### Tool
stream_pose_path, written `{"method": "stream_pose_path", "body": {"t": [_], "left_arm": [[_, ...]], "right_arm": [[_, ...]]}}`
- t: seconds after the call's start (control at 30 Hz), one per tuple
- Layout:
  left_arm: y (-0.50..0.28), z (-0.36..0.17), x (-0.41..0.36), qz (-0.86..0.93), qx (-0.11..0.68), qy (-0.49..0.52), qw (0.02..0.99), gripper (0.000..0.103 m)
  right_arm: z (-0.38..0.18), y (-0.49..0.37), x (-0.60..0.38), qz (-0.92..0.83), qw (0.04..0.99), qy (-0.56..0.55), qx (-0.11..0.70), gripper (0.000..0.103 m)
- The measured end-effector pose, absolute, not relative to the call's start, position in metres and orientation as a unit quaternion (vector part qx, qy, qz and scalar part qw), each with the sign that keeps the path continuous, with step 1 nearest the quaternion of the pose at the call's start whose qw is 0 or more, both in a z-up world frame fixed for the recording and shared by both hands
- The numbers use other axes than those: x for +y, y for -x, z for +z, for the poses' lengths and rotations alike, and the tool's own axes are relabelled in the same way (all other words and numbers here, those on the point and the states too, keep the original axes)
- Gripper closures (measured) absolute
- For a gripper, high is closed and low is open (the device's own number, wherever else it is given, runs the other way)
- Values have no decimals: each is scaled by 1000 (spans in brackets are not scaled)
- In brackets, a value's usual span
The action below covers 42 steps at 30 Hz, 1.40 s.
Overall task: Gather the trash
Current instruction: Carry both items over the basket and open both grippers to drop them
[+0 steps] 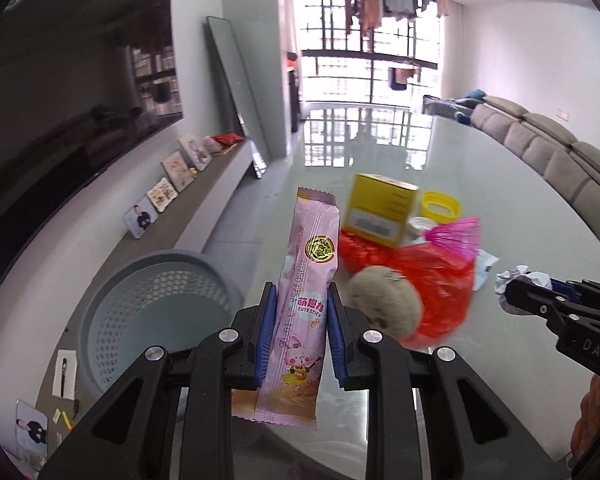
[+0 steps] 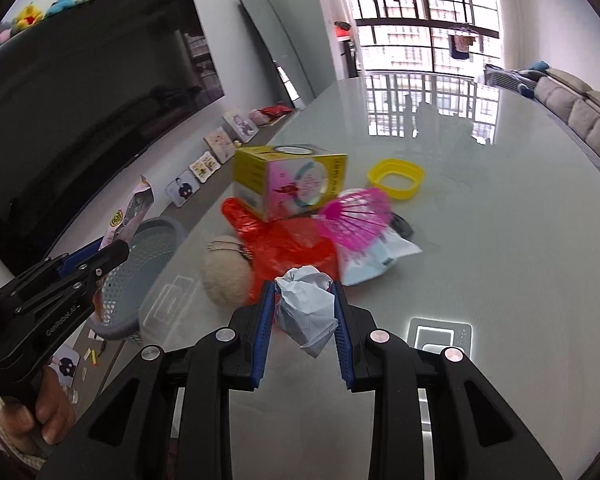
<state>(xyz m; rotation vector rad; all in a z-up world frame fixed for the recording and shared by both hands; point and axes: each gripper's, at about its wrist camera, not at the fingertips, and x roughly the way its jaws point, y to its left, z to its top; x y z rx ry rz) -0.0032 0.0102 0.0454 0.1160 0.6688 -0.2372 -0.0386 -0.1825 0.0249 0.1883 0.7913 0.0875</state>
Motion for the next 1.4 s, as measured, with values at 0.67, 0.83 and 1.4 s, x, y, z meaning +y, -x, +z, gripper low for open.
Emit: {"method": "stream_pose_path", "body": {"t": [0.67, 0.83, 1.4], "left_arm": [[-82, -33, 198, 37, 409, 24, 912, 77], [-93, -52, 209, 45, 428, 33, 902, 76], [-100, -69, 212, 52, 446, 42, 892, 62]], "right_arm": [[-2, -112, 43, 227, 866, 4, 447, 75], [-22, -131, 69, 240, 855, 9, 460, 75], [-55, -141, 68, 243, 845, 8, 476, 52]]}}
